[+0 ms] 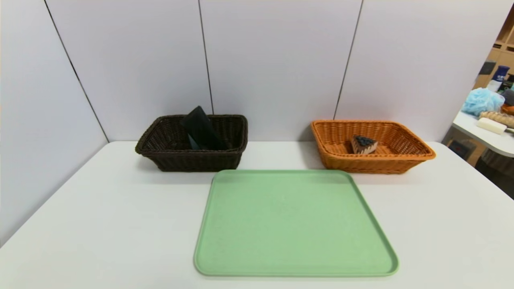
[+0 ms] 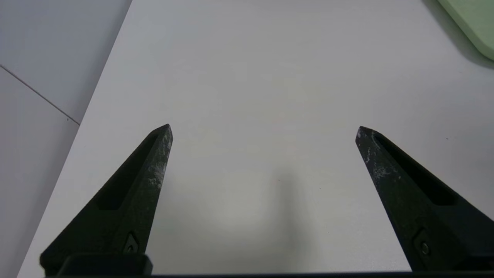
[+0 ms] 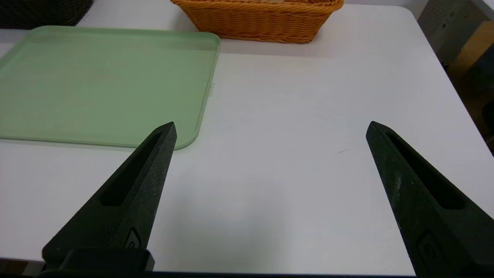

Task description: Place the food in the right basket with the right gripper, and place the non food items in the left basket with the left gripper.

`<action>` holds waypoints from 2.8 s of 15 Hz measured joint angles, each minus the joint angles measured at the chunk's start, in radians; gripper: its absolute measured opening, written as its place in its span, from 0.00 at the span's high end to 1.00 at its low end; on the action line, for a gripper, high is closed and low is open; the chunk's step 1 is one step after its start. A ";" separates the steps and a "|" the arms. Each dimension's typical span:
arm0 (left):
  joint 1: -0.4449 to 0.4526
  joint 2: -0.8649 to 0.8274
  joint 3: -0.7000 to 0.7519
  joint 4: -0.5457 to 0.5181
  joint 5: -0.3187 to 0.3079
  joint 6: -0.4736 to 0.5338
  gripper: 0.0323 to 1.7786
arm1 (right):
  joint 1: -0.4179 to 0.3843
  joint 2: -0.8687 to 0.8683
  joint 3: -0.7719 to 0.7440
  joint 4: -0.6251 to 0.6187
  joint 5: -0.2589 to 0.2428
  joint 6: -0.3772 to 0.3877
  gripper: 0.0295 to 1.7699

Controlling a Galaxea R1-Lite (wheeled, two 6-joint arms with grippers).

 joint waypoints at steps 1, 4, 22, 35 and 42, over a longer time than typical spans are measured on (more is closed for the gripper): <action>0.000 -0.004 0.000 0.000 -0.003 0.000 0.05 | -0.012 -0.016 0.000 0.001 0.017 -0.010 0.04; -0.003 -0.037 0.001 0.001 -0.003 0.000 0.05 | -0.023 -0.040 0.010 -0.008 0.026 -0.026 0.04; -0.014 -0.188 0.073 -0.009 -0.018 0.003 0.05 | -0.104 -0.102 -0.097 -0.014 0.097 -0.095 0.04; -0.014 -0.188 0.191 -0.273 -0.036 -0.053 0.05 | -0.099 -0.318 0.541 -0.728 0.124 -0.074 0.04; -0.013 -0.188 0.191 -0.217 -0.005 -0.116 0.05 | -0.099 -0.321 0.576 -0.568 -0.013 -0.060 0.04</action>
